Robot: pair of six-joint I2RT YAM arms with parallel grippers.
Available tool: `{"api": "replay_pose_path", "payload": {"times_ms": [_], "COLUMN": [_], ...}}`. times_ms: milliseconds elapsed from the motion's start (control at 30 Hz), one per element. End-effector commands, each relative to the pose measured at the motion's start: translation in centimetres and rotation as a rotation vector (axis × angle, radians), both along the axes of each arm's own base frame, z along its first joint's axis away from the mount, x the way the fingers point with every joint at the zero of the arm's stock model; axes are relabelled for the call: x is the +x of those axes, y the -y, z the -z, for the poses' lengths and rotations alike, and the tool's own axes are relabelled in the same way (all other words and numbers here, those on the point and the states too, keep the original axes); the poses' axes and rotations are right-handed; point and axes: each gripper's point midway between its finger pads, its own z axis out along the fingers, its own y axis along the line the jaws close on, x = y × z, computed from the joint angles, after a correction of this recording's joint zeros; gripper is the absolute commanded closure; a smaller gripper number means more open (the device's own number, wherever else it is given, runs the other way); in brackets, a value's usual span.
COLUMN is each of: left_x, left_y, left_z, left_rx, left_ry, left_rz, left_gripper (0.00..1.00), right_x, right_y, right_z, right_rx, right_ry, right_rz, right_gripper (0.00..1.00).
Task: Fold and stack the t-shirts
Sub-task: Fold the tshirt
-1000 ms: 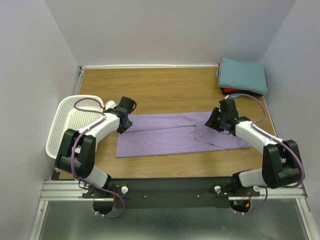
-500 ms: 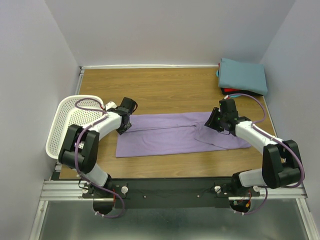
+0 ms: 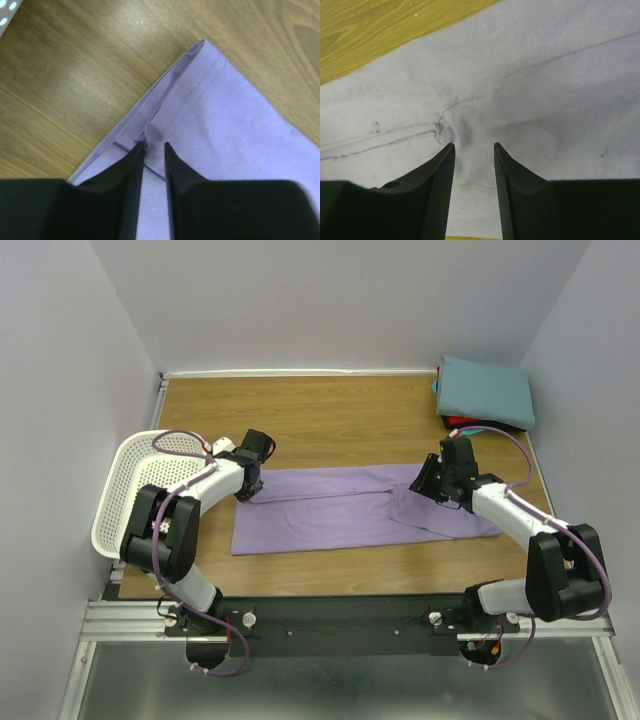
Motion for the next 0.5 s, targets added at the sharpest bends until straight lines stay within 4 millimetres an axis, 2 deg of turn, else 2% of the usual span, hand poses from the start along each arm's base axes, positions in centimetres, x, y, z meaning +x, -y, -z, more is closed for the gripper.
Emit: {"api": "replay_pose_path", "payload": {"times_ms": [0, 33, 67, 133, 367, 467], "left_x": [1.5, 1.5, 1.6, 1.6, 1.4, 1.5], "left_y": [-0.6, -0.6, -0.6, -0.5, -0.3, -0.4], "left_z": [-1.2, -1.2, -1.3, -1.3, -1.4, -1.9], "left_rx": [0.037, 0.037, 0.038, 0.035, 0.025, 0.026], "left_ry": [0.051, 0.051, 0.052, 0.051, 0.048, 0.058], "left_rz": [-0.009, -0.008, -0.004, 0.001, 0.011, 0.016], "left_gripper": [0.79, 0.83, 0.93, 1.00, 1.00, 1.00], "right_x": [-0.5, -0.5, -0.5, -0.3, 0.8, 1.3], "right_y": [-0.1, -0.1, -0.2, -0.2, -0.5, -1.6], "right_z": [-0.2, -0.2, -0.1, -0.1, -0.4, -0.4], "right_rx": [-0.002, -0.004, -0.004, -0.009, -0.033, -0.049], "right_ry": [-0.002, -0.001, -0.003, -0.001, 0.018, 0.017], "right_rz": [-0.023, -0.024, -0.027, -0.038, -0.077, -0.108], "right_gripper": [0.56, 0.56, 0.56, 0.56, 0.54, 0.53]}}
